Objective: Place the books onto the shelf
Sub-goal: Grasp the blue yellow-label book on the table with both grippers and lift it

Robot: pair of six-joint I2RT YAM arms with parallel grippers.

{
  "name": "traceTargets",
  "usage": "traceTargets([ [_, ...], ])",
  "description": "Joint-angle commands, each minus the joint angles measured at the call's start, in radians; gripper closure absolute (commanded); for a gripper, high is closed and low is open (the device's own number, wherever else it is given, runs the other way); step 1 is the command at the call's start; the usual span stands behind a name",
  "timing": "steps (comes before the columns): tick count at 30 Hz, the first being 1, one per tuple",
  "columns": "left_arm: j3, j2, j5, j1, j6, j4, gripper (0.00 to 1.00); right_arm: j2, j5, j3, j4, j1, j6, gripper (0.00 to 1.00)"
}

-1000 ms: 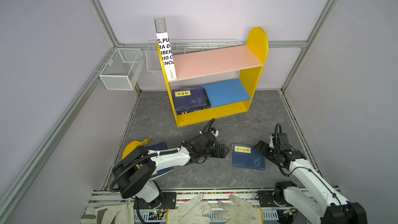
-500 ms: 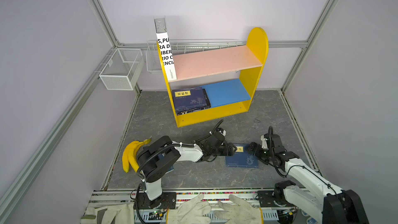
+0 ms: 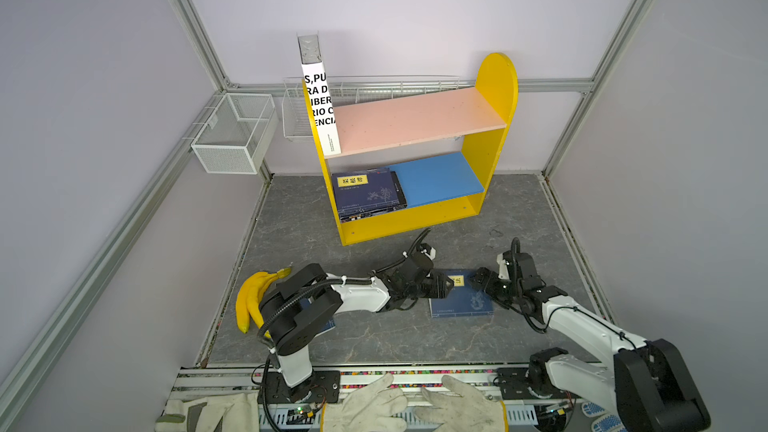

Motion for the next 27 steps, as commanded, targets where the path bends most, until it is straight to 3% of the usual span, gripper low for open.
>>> traceTargets([
  [1, 0.011, -0.06, 0.001, -0.007, 0.012, 0.043, 0.38, 0.062, -0.022, -0.013, -0.031, 0.013, 0.022, 0.1],
  [8, -0.006, -0.131, -0.016, -0.007, -0.008, 0.065, 0.43, 0.115, -0.031, -0.007, 0.002, 0.017, 0.02, 0.12],
  [17, 0.045, -0.14, 0.026, -0.007, -0.01, 0.021, 0.38, 0.151, -0.054, 0.009, 0.037, 0.024, 0.023, 0.12],
  [21, 0.038, -0.116, 0.057, -0.007, -0.033, 0.077, 0.38, 0.158, -0.063, 0.013, 0.049, 0.026, 0.026, 0.13],
  [27, 0.045, -0.108, 0.138, -0.007, -0.066, 0.2, 0.28, 0.182, -0.083, 0.01, 0.072, 0.027, 0.027, 0.13],
])
